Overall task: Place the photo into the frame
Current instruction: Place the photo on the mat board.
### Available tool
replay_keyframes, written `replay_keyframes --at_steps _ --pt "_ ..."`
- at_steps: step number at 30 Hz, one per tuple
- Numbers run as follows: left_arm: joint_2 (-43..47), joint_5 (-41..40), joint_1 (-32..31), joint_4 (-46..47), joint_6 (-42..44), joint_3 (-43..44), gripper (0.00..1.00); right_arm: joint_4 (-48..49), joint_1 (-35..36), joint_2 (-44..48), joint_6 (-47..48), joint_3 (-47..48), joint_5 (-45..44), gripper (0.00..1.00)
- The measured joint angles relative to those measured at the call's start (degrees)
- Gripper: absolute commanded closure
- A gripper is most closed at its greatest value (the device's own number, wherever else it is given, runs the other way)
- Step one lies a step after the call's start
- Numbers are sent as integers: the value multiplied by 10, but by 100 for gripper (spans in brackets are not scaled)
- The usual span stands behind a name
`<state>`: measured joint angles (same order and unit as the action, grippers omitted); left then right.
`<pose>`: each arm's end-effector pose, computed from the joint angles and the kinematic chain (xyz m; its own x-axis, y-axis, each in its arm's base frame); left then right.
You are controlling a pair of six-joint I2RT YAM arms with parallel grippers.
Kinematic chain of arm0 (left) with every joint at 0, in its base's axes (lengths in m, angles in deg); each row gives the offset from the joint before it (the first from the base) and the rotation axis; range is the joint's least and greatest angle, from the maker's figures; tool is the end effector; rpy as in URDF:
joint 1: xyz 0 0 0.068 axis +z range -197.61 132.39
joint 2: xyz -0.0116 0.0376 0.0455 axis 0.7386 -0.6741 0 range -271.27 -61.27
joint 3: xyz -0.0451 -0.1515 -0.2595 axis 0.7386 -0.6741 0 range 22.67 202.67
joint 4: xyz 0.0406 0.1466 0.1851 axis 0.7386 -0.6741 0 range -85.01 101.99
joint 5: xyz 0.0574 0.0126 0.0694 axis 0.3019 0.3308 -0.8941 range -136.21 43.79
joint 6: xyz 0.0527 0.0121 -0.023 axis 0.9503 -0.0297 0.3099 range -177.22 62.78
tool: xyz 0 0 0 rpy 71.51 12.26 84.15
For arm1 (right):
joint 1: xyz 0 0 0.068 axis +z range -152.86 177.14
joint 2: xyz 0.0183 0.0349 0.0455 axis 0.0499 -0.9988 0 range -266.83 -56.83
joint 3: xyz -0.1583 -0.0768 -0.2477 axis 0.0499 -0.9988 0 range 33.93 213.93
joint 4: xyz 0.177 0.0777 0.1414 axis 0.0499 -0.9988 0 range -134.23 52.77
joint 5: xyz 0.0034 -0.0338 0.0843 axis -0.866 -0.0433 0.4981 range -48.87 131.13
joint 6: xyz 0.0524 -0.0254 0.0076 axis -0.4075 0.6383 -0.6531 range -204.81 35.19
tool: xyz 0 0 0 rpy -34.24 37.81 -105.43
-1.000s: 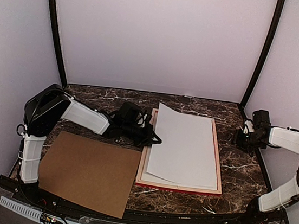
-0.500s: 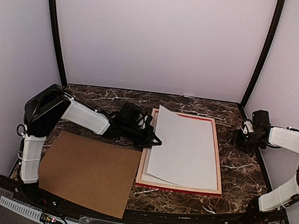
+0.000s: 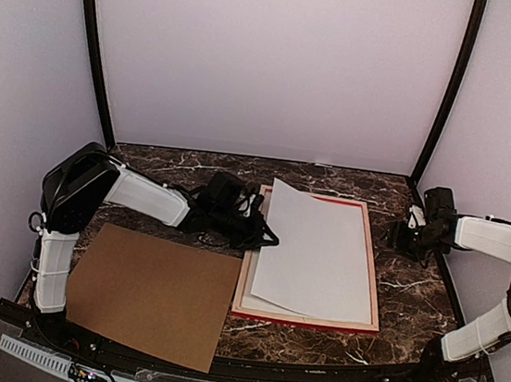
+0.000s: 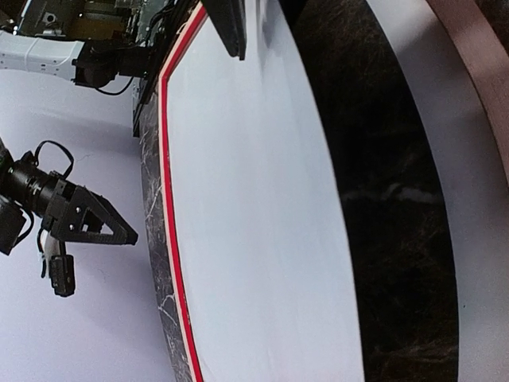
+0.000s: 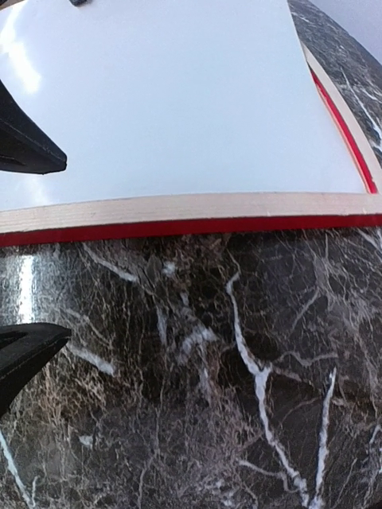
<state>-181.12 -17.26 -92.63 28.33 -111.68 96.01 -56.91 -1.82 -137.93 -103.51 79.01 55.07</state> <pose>0.3103 -0.3396 0.1949 -0.9509 -0.0558 -0.3044 0.2425 0.4768 -0.8449 0.2533 0.0148 0.2290 -0.8315 0.2961 -0.4700 0.1195 0.9217 0.3691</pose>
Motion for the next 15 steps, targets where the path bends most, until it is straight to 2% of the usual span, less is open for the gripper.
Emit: replay_keyframes --at_steps 5,9,15 --pt "0 0 0 -11 12 14 66 0 28 0 3 0 0 31" --pt "0 -2 0 -30 23 27 47 0 43 0 6 0 -2 29" --pt "0 -11 0 -59 41 44 32 2 59 2 7 0 -3 29"
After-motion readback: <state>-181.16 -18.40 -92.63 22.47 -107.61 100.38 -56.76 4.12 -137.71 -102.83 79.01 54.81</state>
